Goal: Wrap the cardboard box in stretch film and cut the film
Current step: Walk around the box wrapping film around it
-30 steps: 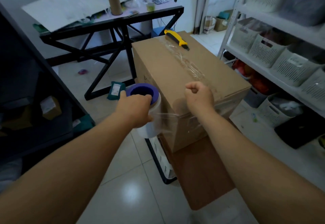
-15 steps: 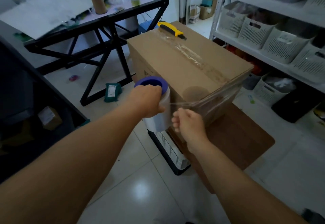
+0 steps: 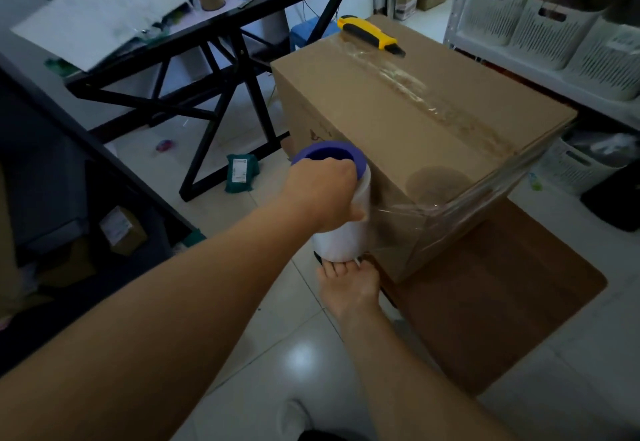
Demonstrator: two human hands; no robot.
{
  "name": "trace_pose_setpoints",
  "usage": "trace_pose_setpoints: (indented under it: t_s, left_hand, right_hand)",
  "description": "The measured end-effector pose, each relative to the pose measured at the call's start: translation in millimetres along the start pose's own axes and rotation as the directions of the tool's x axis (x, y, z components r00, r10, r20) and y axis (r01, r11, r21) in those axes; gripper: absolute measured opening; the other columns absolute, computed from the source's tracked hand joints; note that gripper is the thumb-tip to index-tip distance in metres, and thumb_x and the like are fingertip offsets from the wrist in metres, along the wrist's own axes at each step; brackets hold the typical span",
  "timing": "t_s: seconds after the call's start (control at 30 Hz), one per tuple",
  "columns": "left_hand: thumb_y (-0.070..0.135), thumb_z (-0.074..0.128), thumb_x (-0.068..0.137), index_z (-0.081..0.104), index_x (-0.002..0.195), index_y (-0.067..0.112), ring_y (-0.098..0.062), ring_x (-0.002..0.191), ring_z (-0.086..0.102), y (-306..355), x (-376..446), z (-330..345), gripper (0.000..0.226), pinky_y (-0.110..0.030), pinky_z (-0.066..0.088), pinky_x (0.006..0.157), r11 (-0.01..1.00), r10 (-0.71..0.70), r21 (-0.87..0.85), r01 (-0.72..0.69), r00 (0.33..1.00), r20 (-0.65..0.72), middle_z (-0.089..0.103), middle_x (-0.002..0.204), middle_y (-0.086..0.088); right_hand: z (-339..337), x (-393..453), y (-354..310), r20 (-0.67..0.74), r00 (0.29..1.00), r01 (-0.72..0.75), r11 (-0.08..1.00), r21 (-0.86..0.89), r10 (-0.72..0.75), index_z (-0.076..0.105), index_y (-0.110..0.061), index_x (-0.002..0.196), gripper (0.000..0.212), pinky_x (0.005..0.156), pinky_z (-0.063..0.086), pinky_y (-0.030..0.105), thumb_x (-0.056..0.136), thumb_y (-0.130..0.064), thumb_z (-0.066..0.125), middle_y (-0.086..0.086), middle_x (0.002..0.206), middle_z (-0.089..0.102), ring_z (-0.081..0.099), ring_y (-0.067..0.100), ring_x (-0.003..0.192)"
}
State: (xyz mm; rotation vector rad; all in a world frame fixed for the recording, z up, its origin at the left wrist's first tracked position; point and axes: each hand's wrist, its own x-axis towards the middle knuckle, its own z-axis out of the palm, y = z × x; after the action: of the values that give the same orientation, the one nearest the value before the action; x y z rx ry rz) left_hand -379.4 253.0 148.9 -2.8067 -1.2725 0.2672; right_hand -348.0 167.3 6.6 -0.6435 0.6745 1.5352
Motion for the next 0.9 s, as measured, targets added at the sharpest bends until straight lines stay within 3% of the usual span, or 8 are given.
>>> trace_pose_setpoints:
  t_s: [0.1, 0.23, 0.33, 0.53, 0.67, 0.73, 0.9]
  left_hand:
    - [0.061, 0.053, 0.084, 0.038, 0.088, 0.014, -0.012, 0.052, 0.039, -12.5, 9.4, -0.1, 0.049, -0.026, 0.029, 0.048, 0.991, 0.116, 0.067, -0.114, 0.993, -0.032, 0.04, 0.063, 0.003]
    - [0.067, 0.051, 0.081, 0.041, 0.084, 0.016, -0.01, 0.05, 0.036, -38.4, 19.4, -1.1, 0.052, -0.028, 0.033, 0.052, 0.953, 0.286, 0.109, -0.282, 0.958, -0.029, 0.04, 0.061, 0.004]
    - [0.068, 0.055, 0.077, 0.038, 0.086, 0.018, -0.013, 0.058, 0.043, -58.2, 24.2, 0.6, 0.053, -0.031, 0.039, 0.061, 0.926, 0.367, 0.1, -0.364, 0.93, -0.011, 0.039, 0.062, 0.006]
    - [0.06, 0.064, 0.075, 0.036, 0.089, 0.021, -0.017, 0.073, 0.043, -105.4, 38.6, 3.1, 0.05, -0.03, 0.034, 0.066, 0.919, 0.389, 0.072, -0.388, 0.921, -0.001, 0.036, 0.065, 0.009]
    - [0.061, 0.065, 0.075, 0.038, 0.091, 0.02, -0.018, 0.073, 0.046, -123.2, 49.1, 3.8, 0.052, -0.03, 0.033, 0.067, 0.902, 0.429, 0.054, -0.429, 0.903, -0.006, 0.037, 0.065, 0.008]
    - [0.061, 0.064, 0.075, 0.038, 0.092, 0.019, -0.018, 0.072, 0.046, -129.6, 55.8, 1.4, 0.052, -0.029, 0.031, 0.067, 0.895, 0.443, 0.062, -0.441, 0.896, -0.018, 0.038, 0.066, 0.008]
    - [0.063, 0.063, 0.074, 0.036, 0.086, 0.022, -0.017, 0.07, 0.043, -142.2, 73.4, -7.4, 0.051, -0.029, 0.03, 0.066, 0.892, 0.449, 0.078, -0.446, 0.893, -0.032, 0.037, 0.064, 0.009]
  right_hand:
    - [10.4, 14.6, 10.0, 0.009, 0.997, 0.077, 0.989, 0.127, -0.078, 0.058, -0.003, 0.105, 0.04, 0.114, 0.027, 0.034, 0.102, -0.03, 0.028, 0.014, 0.119, 0.06, 0.045, 0.023, 0.13]
    - [24.7, 31.4, 19.7, -0.03, 0.979, 0.204, 0.967, 0.154, -0.202, 0.051, -0.004, 0.13, 0.042, 0.116, 0.026, 0.037, 0.101, -0.027, 0.03, 0.014, 0.137, 0.052, 0.045, 0.025, 0.132]
    - [33.9, 40.7, 25.9, -0.063, 0.961, 0.276, 0.944, 0.18, -0.269, 0.054, -0.005, 0.123, 0.041, 0.114, 0.029, 0.039, 0.102, -0.029, 0.029, 0.015, 0.133, 0.053, 0.044, 0.027, 0.131]
    - [47.9, 57.8, 41.8, -0.033, 0.947, 0.32, 0.935, 0.154, -0.319, 0.052, -0.003, 0.127, 0.044, 0.111, 0.033, 0.041, 0.102, -0.029, 0.027, 0.018, 0.118, 0.059, 0.047, 0.031, 0.127]
    - [59.3, 70.2, 48.4, -0.035, 0.944, 0.33, 0.931, 0.159, -0.329, 0.054, -0.002, 0.124, 0.04, 0.11, 0.035, 0.044, 0.102, -0.025, 0.029, 0.019, 0.121, 0.061, 0.055, 0.031, 0.112]
    - [65.8, 76.7, 49.1, -0.01, 0.947, 0.318, 0.932, 0.171, -0.321, 0.056, -0.002, 0.122, 0.039, 0.109, 0.036, 0.044, 0.102, -0.024, 0.031, 0.019, 0.113, 0.063, 0.058, 0.031, 0.102]
    - [86.4, 93.5, 48.8, 0.071, 0.953, 0.268, 0.932, 0.244, -0.293, 0.059, -0.004, 0.112, 0.036, 0.107, 0.037, 0.045, 0.102, -0.024, 0.031, 0.019, 0.107, 0.064, 0.058, 0.033, 0.104]
